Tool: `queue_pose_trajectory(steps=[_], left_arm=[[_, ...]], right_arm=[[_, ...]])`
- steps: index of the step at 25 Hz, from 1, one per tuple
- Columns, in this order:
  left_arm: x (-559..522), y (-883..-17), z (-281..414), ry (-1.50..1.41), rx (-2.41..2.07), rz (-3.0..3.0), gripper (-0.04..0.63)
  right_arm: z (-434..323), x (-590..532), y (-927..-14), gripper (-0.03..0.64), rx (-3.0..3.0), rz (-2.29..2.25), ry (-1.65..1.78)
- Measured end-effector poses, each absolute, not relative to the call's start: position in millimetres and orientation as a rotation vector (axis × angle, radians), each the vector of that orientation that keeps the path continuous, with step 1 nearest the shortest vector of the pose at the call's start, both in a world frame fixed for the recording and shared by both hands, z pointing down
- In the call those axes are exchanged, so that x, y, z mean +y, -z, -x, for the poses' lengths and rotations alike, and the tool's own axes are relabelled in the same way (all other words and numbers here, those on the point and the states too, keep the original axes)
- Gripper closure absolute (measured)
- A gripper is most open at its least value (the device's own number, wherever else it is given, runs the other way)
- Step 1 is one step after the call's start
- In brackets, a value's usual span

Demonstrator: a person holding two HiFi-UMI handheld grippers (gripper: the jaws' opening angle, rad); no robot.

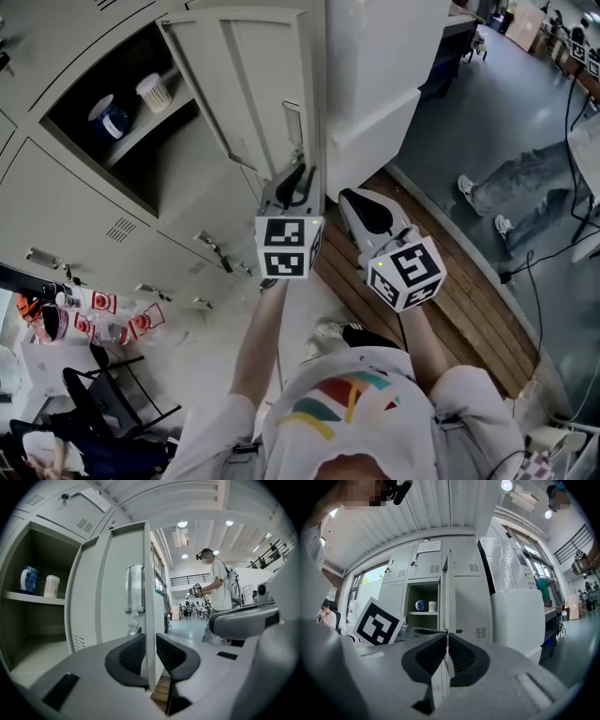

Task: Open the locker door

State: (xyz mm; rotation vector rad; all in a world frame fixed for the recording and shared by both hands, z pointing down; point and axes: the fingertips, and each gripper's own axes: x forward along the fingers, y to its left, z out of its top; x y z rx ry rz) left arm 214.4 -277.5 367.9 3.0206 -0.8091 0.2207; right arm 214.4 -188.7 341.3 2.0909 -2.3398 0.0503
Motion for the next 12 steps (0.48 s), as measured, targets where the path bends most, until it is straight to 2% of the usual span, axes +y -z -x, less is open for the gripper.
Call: queue_pose_trajectory(steps=[12], left_arm=[[-296, -388, -249, -0.256, -0.81, -2.997, 0.522]], right_arm=[[-248, -188, -356, 0.601, -2.266, -2.142, -0.106]])
